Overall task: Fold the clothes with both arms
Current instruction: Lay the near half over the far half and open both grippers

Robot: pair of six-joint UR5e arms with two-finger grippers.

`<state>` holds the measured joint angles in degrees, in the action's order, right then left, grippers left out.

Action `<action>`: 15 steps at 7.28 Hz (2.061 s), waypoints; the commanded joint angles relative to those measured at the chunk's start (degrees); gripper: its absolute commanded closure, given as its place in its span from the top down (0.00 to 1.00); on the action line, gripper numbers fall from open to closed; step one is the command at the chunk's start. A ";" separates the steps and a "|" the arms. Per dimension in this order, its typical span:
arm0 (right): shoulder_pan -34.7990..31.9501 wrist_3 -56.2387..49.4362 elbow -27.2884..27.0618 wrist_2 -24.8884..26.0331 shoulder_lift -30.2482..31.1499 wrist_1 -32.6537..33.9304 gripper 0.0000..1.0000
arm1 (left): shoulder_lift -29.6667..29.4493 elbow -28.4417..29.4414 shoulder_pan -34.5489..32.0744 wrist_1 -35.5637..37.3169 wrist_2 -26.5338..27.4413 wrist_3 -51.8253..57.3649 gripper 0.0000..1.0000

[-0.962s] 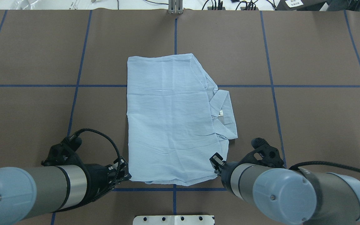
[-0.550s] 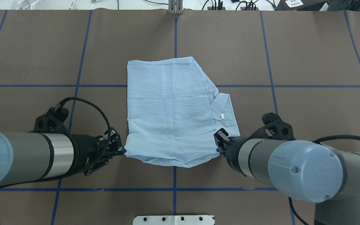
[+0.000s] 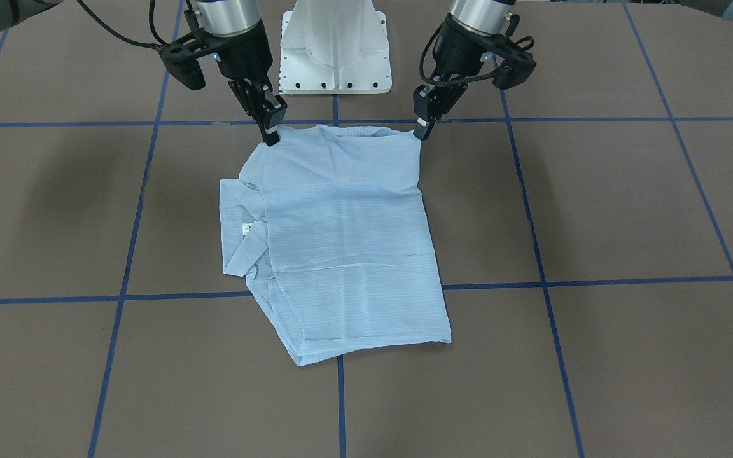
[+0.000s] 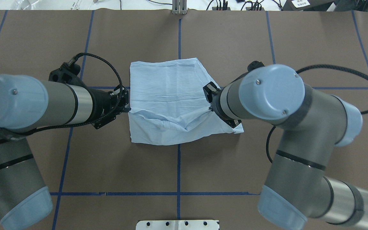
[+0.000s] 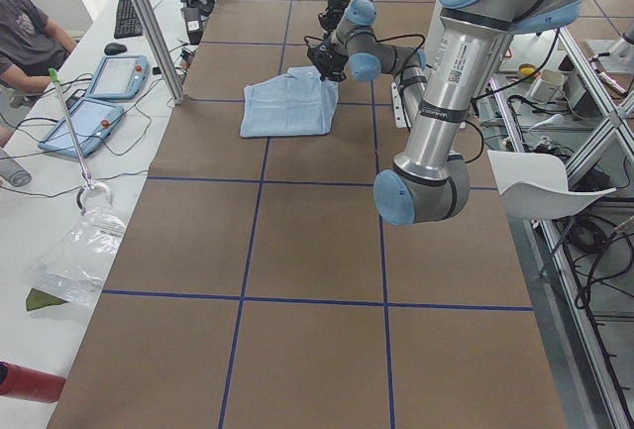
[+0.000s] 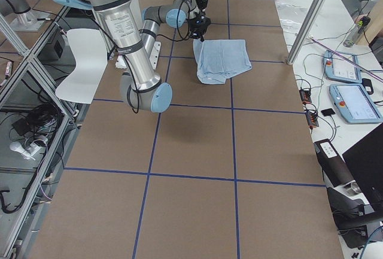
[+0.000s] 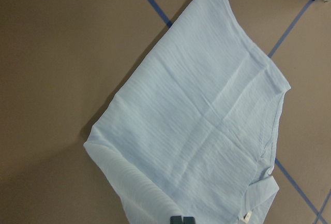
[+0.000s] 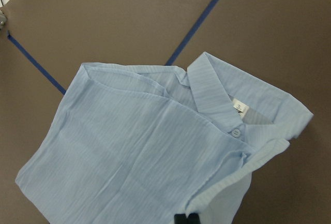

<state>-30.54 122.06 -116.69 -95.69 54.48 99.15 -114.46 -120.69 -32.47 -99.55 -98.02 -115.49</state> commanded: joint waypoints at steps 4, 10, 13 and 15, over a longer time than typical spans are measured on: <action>-10.93 -8.05 32.51 -9.95 -14.89 -13.54 0.00 | -6.82 20.44 -7.68 -10.80 -0.42 8.61 0.00; -14.97 -17.28 61.02 -15.65 -23.36 -31.71 0.00 | -14.55 47.44 -11.81 -30.14 -0.06 15.01 0.00; -15.25 -21.16 71.23 -15.76 -29.16 -35.69 1.00 | -15.00 52.22 -13.23 -34.66 -0.06 19.67 0.99; -17.35 -25.44 71.25 -17.86 -28.99 -35.52 1.00 | -14.65 51.87 -13.41 -34.93 -0.24 19.95 1.00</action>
<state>-46.84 99.32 -45.89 -112.37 25.47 63.76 -129.27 -68.76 -45.70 -134.26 -98.12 -96.01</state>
